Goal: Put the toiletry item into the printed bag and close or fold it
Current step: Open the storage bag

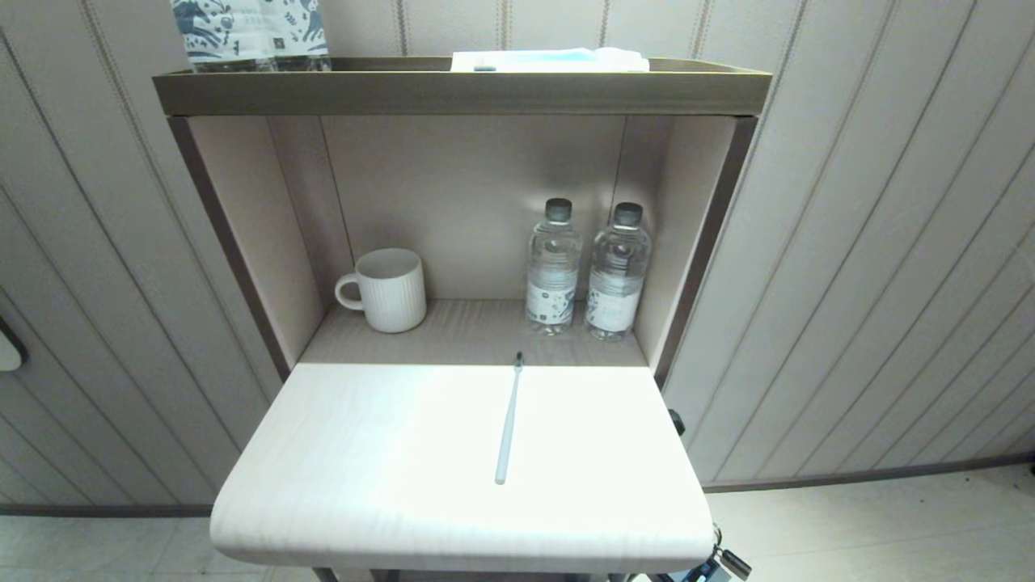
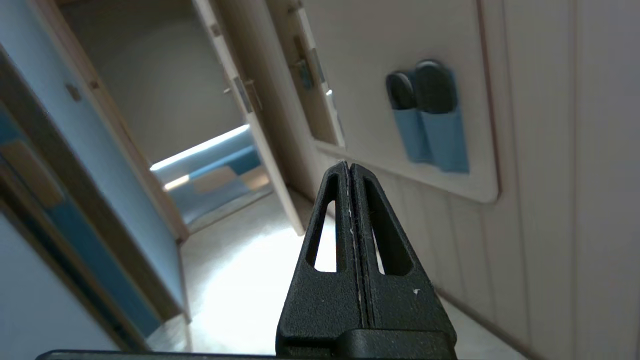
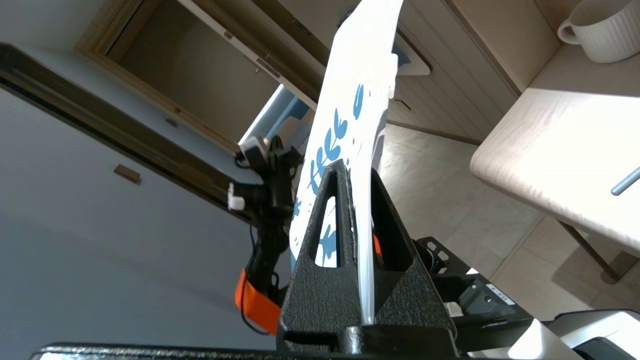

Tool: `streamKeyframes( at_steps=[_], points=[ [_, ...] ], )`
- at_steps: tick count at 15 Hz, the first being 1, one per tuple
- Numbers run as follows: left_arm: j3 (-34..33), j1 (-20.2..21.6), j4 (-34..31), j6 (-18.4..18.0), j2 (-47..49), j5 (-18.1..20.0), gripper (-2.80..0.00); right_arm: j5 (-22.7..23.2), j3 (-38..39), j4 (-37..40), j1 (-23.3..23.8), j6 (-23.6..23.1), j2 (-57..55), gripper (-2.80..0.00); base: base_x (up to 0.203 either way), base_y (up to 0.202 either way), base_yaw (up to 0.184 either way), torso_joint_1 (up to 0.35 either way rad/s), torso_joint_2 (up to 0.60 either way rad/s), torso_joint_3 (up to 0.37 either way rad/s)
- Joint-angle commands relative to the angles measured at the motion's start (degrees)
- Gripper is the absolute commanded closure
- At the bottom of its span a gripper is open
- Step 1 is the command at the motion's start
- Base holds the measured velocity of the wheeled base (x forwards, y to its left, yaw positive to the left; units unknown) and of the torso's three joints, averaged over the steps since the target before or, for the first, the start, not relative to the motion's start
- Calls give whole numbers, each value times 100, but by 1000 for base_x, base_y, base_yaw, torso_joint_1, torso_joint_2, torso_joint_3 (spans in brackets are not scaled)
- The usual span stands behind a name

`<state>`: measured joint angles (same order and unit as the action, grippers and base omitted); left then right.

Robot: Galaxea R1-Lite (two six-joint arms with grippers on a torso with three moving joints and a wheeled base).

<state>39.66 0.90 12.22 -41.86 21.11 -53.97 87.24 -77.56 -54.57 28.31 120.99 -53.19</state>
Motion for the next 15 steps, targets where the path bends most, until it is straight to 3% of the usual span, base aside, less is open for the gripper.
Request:
streamKeyframes(
  at_steps=[1,3,6,8,11,13,15],
  points=[
    [-508,210,-50,286,-464,398,0,272,143,-35,-7,-49,-47,0,0,0,0,0,0,0],
    [-1204,222,-153,1048,-479,1059,0,272,340,-37,-9,-315,-39,0,0,0,0,0,0,0],
    [-2236,224,-508,2674,-499,2191,0,272,477,-35,-18,-471,26,0,0,0,0,0,0,0],
    [-2897,202,-607,3347,-653,3617,0,272,596,-39,-16,-480,83,0,0,0,0,0,0,0],
    [-3720,51,-870,3599,-1481,4990,0,272,698,-51,-13,-505,215,0,0,0,0,0,0,0],
    [-3815,-39,-1485,3826,-2078,5397,0,272,814,-50,-9,-669,329,0,0,0,0,0,0,0],
    [-3851,-55,-1512,3884,-2111,5458,0,272,891,-54,-5,-765,467,0,0,0,0,0,0,0]
  ],
)
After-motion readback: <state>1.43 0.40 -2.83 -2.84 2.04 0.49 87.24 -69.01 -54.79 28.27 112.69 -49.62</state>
